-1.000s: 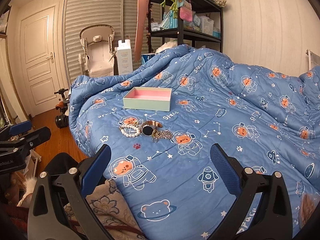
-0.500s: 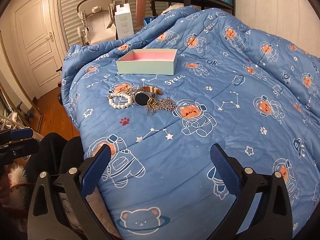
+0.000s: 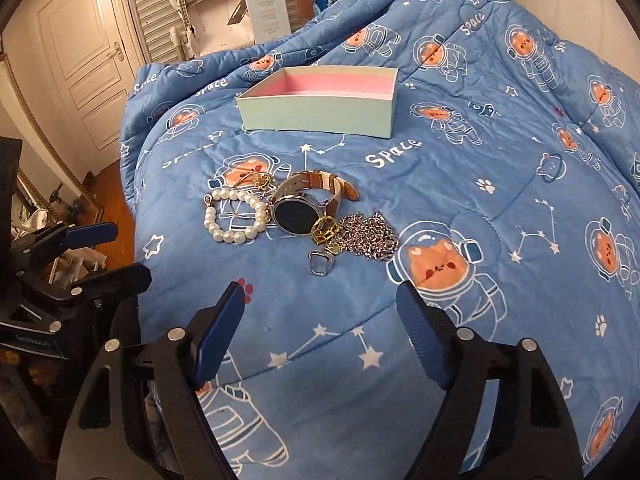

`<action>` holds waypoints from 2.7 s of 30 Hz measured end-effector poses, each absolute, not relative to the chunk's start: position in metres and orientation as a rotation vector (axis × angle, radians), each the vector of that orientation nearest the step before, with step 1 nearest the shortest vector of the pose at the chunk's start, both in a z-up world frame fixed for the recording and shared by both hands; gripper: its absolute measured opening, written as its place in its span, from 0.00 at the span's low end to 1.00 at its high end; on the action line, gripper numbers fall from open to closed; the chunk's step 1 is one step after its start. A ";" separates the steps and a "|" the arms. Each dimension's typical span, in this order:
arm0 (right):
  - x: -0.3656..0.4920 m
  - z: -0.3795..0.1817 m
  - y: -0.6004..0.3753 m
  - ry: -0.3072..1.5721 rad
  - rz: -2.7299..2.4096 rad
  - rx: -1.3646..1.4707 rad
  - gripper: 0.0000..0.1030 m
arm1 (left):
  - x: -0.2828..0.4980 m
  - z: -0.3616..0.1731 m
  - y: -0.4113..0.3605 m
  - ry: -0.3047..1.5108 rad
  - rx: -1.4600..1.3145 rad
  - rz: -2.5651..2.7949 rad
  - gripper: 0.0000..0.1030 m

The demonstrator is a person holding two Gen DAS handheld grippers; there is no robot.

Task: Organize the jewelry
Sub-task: 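Move both tools toward the jewelry pile beside the box, then grasp the pearl bracelet with the left gripper and lift it, then carry the pearl bracelet into the pink box and open the left gripper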

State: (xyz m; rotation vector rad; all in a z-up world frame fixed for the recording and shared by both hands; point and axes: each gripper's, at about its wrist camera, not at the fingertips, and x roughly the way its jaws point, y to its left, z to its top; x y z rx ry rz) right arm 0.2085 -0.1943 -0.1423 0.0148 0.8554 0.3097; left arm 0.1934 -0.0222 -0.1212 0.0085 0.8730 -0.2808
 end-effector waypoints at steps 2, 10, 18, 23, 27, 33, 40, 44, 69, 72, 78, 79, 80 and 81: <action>0.217 -0.148 -0.192 0.877 0.310 0.035 0.67 | 0.203 -0.125 -0.024 0.873 0.023 -0.281 0.92; 0.242 -0.167 -0.188 0.934 0.277 0.078 0.44 | 0.230 -0.141 -0.026 0.912 -0.003 -0.320 0.78; 0.249 -0.170 -0.185 0.930 0.269 0.067 0.18 | 0.244 -0.142 -0.036 0.902 0.030 -0.339 0.78; 0.246 -0.171 -0.188 0.928 0.272 0.064 0.18 | 0.248 -0.135 -0.028 0.904 -0.035 -0.355 0.66; 0.244 -0.171 -0.188 0.924 0.272 0.059 0.18 | 0.263 -0.143 -0.027 0.937 -0.029 -0.322 0.47; 0.243 -0.172 -0.188 0.926 0.275 0.064 0.18 | 0.274 -0.147 -0.031 0.955 0.025 -0.321 0.41; 0.243 -0.172 -0.187 0.926 0.273 0.056 0.18 | 0.274 -0.148 -0.032 0.966 -0.005 -0.327 0.15; 0.241 -0.171 -0.187 0.924 0.276 0.053 0.18 | 0.268 -0.146 -0.033 0.970 -0.045 -0.357 0.09; 0.238 -0.109 -0.176 0.842 0.464 -0.004 0.18 | 0.256 -0.073 -0.032 0.829 -0.051 -0.431 0.09; 0.248 -0.098 -0.174 0.824 0.491 -0.022 0.18 | 0.262 -0.066 -0.033 0.817 -0.037 -0.439 0.09; 0.278 -0.079 -0.175 0.787 0.508 -0.027 0.18 | 0.280 -0.050 -0.033 0.788 -0.007 -0.444 0.09; 0.283 -0.075 -0.175 0.780 0.510 -0.032 0.18 | 0.284 -0.048 -0.034 0.784 0.001 -0.443 0.09; 0.290 -0.072 -0.174 0.774 0.509 -0.039 0.18 | 0.288 -0.045 -0.033 0.779 0.005 -0.442 0.09; 0.296 -0.070 -0.173 0.770 0.508 -0.047 0.18 | 0.292 -0.044 -0.034 0.776 0.009 -0.442 0.09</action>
